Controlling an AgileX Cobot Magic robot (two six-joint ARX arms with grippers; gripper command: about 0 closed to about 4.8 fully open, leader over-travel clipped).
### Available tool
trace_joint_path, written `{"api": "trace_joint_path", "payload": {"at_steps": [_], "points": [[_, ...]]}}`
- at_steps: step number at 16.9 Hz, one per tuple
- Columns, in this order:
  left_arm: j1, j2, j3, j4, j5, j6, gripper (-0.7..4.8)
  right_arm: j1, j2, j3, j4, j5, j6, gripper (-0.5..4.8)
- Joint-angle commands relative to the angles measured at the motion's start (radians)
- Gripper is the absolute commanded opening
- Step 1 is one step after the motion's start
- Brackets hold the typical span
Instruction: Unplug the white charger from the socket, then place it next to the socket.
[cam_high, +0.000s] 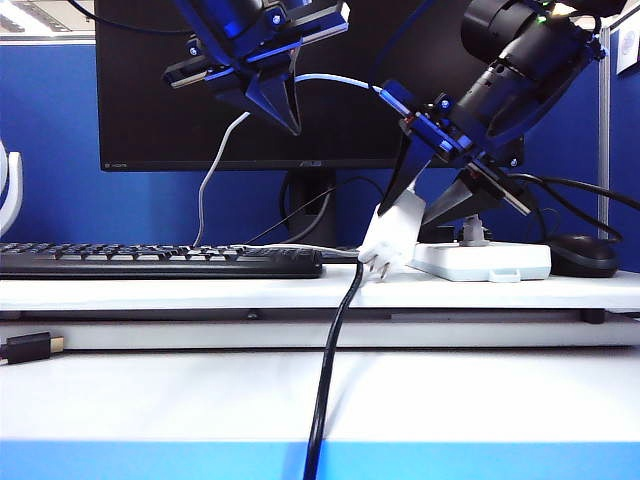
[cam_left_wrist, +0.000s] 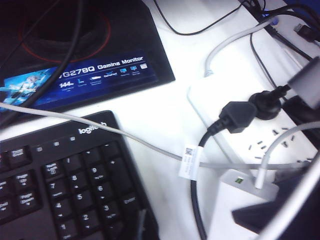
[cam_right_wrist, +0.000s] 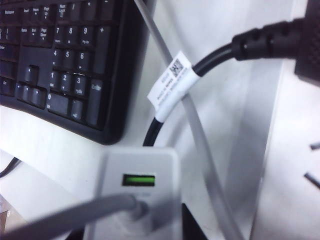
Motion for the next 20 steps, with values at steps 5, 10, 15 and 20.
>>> {"api": "trace_joint_path", "payload": {"at_steps": [5,10,15,20], "points": [[-0.001,-0.004,0.003,0.013,0.016,0.0,-0.04,-0.003,-0.023,0.066,-0.09,0.016,-0.001,2.58],[-0.001,-0.004,0.005,0.013,0.016,0.0,-0.04,-0.003,-0.055,0.077,-0.128,0.003,-0.006,2.58],[-0.001,-0.004,0.008,0.012,0.082,0.005,-0.04,-0.003,-0.121,0.077,-0.106,0.006,-0.094,1.49],[-0.001,-0.072,0.01,-0.039,0.245,0.031,-0.04,-0.004,-0.224,0.077,-0.072,0.005,-0.161,0.16]]}}
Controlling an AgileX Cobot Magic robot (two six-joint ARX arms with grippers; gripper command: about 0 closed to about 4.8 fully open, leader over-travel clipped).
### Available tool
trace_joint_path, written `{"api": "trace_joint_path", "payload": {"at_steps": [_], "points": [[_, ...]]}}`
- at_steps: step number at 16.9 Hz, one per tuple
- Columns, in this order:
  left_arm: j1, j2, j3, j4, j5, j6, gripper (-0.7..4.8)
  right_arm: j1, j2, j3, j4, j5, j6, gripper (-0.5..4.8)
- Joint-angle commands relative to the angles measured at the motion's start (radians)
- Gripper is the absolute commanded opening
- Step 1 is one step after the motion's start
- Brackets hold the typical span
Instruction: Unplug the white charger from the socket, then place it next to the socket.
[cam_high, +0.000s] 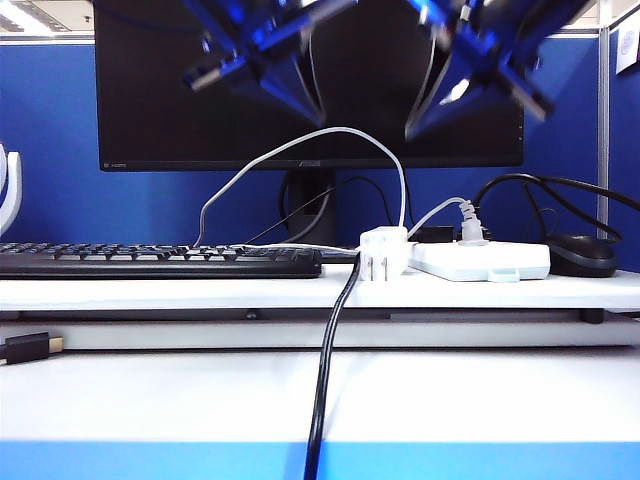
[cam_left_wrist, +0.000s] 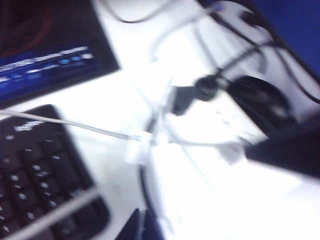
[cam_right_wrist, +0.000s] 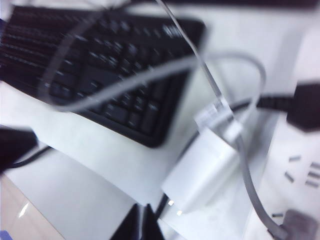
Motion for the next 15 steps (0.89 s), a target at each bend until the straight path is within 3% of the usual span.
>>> {"api": "trace_joint_path", "payload": {"at_steps": [1,5,6,8,11,15], "points": [[-0.001,-0.087,0.007,-0.009,0.072,0.011,-0.04,-0.001,-0.068,0.004,0.064,-0.001,-0.014,0.16],[-0.001,-0.212,0.007,-0.007,0.067,0.01,-0.04,-0.001,-0.144,0.004,0.1,0.003,-0.024,0.06],[-0.001,-0.263,0.007,-0.008,0.041,0.011,-0.04,-0.001,-0.188,0.004,0.112,0.004,-0.121,-0.01],[0.0,-0.323,0.007,-0.011,0.023,0.044,-0.04,-0.001,-0.238,0.004,0.105,0.025,-0.151,-0.01],[-0.002,-0.435,0.007,-0.089,0.027,0.163,-0.04,-0.001,-0.359,0.004,0.093,0.05,-0.18,-0.02],[-0.002,-0.632,0.006,-0.251,0.003,0.208,-0.04,0.006,-0.562,-0.026,0.098,0.082,-0.312,-0.02]]}}
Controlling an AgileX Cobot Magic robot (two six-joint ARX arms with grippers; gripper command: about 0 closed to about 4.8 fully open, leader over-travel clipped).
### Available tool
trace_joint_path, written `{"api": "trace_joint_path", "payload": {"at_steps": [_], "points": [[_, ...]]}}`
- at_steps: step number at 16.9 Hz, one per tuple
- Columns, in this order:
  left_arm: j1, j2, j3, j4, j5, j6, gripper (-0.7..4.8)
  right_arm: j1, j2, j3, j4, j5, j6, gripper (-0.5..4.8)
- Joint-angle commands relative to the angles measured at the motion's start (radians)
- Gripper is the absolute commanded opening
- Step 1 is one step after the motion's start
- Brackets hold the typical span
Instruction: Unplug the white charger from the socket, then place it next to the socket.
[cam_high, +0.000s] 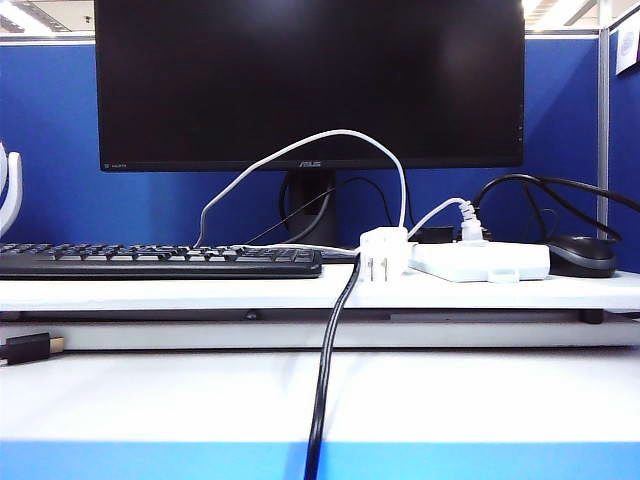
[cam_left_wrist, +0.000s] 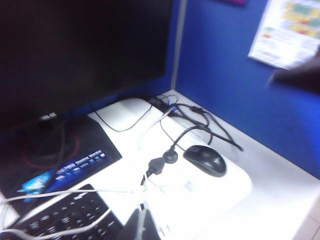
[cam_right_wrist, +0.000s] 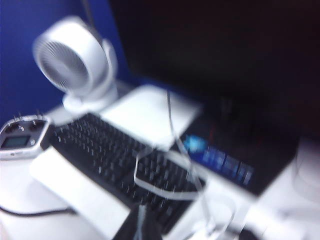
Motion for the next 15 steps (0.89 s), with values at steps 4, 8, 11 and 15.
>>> {"api": "trace_joint_path", "payload": {"at_steps": [4,8,11,15], "points": [[-0.002,-0.265,-0.016,-0.322,-0.043,0.071,-0.04,0.0,-0.333,-0.275,0.072,0.079,-0.101,-0.02],[-0.001,-0.513,-0.163,-0.354,-0.055,0.07,-0.04,0.0,-0.669,-0.669,0.169,0.169,-0.09,-0.01],[-0.001,-0.668,-0.33,-0.354,-0.073,0.063,-0.04,0.0,-0.886,-0.885,0.158,0.226,-0.014,-0.01],[-0.002,-0.725,-0.562,-0.305,-0.038,0.063,-0.04,0.0,-0.971,-1.04,0.093,0.229,0.097,-0.01]]}}
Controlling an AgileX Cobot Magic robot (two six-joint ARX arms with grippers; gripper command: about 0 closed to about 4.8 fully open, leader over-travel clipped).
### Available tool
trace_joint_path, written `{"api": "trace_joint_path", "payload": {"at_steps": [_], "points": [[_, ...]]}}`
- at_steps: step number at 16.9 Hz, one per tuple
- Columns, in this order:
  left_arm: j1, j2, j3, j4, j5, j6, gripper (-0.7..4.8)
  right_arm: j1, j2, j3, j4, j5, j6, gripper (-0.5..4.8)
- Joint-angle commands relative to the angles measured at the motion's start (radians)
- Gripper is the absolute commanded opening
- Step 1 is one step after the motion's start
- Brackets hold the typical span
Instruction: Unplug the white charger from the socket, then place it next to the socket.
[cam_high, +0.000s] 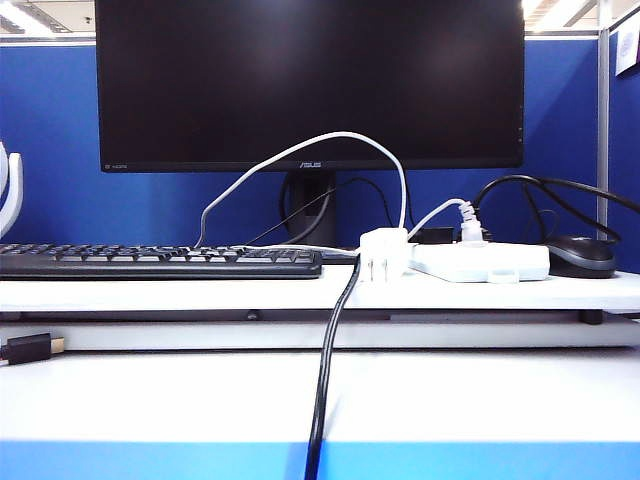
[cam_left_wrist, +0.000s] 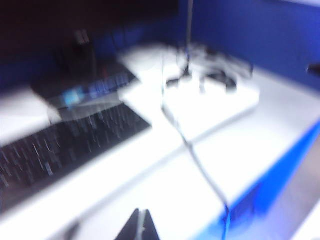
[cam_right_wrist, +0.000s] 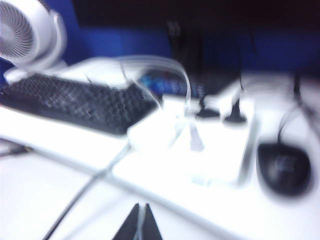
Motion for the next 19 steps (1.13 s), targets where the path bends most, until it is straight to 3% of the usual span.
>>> {"api": "trace_joint_path", "payload": {"at_steps": [1,5,7,13,19], "points": [[-0.001,0.009,-0.145,0.088,0.035,-0.004,-0.04,-0.001,0.006,-0.066,-0.029,0.006,0.069,-0.02],[-0.001,0.009,-0.326,0.363,0.069,-0.09,-0.04,-0.001,0.006,-0.124,-0.03,0.086,0.101,-0.02],[-0.001,0.01,-0.406,0.496,0.071,-0.092,-0.04,-0.001,0.006,-0.159,-0.026,0.089,0.112,-0.01],[-0.002,0.011,-0.59,0.657,0.132,-0.089,-0.05,-0.001,0.006,-0.206,-0.033,0.096,0.13,-0.01],[-0.001,0.011,-0.746,0.869,0.082,-0.088,-0.05,-0.001,0.006,-0.206,-0.033,0.1,0.13,-0.01]]}}
